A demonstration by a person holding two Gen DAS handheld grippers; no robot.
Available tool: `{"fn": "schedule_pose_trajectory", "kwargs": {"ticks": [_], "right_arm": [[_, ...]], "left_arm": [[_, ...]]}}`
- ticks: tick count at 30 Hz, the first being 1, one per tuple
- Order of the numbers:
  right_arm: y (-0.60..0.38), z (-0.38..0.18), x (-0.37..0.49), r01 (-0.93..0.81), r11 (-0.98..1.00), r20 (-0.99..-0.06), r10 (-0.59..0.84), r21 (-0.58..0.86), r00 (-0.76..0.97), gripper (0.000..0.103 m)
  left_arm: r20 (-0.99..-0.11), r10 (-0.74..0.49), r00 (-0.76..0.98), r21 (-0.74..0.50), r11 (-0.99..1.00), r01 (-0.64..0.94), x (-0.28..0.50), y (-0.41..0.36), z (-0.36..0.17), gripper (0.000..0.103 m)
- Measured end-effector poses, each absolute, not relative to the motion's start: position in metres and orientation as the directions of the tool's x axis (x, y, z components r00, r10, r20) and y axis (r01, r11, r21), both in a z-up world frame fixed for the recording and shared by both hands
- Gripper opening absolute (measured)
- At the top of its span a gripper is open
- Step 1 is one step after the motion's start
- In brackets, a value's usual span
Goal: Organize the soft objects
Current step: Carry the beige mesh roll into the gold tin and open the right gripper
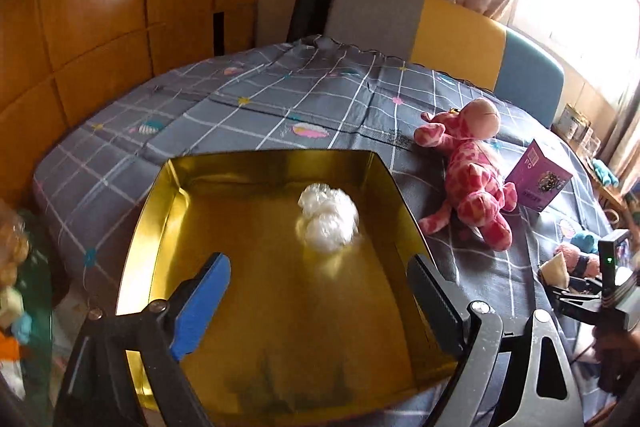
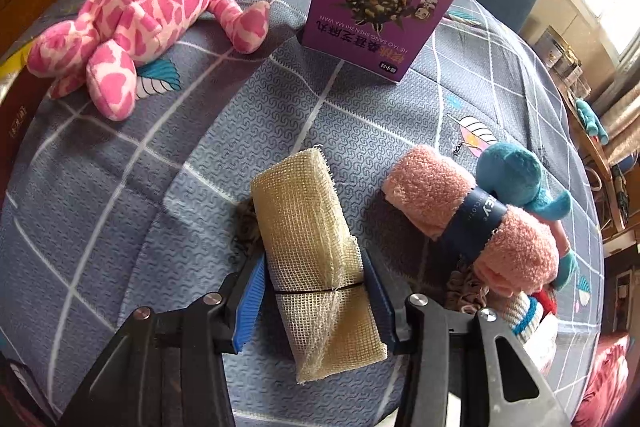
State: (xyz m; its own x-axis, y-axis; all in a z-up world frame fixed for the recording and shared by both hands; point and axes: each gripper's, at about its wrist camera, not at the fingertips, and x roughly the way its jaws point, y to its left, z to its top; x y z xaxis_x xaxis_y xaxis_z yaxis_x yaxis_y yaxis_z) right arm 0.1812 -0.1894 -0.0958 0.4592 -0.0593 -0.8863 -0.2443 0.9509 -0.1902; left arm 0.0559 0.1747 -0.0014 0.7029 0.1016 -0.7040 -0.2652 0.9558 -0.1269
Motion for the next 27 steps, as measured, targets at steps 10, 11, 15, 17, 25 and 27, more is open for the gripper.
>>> {"fn": "schedule_pose_trajectory", "kwargs": {"ticks": [10, 11, 15, 17, 25, 27], "right_arm": [[-0.150, -0.049, 0.150, -0.279, 0.956, -0.843, 0.079, -0.086, 0.532, 0.048], [-0.141, -0.046, 0.147, -0.298, 0.952, -0.842, 0.099, -0.075, 0.531, 0.048], [-0.098, -0.033, 0.132, -0.385, 0.923, -0.835, 0.206, -0.007, 0.510, 0.048], [-0.074, -0.025, 0.126, -0.429, 0.903, -0.830, 0.260, 0.027, 0.493, 0.048], [0.020, -0.011, 0.114, -0.551, 0.825, -0.818, 0.399, 0.122, 0.415, 0.048], [0.038, -0.013, 0.119, -0.555, 0.824, -0.824, 0.392, 0.116, 0.409, 0.048]], "left_arm": [[-0.692, 0.151, 0.706, -0.100, 0.948, -0.301, 0.035, 0.175, -0.004, 0.093], [-0.691, 0.151, 0.707, -0.103, 0.948, -0.302, 0.034, 0.176, -0.004, 0.093], [-0.686, 0.159, 0.710, -0.104, 0.944, -0.312, 0.030, 0.180, -0.005, 0.093], [-0.684, 0.161, 0.711, -0.108, 0.942, -0.318, 0.029, 0.182, -0.005, 0.093], [-0.680, 0.176, 0.712, -0.116, 0.933, -0.341, 0.027, 0.192, -0.007, 0.093], [-0.681, 0.174, 0.712, -0.125, 0.930, -0.346, 0.026, 0.195, -0.007, 0.093]]}}
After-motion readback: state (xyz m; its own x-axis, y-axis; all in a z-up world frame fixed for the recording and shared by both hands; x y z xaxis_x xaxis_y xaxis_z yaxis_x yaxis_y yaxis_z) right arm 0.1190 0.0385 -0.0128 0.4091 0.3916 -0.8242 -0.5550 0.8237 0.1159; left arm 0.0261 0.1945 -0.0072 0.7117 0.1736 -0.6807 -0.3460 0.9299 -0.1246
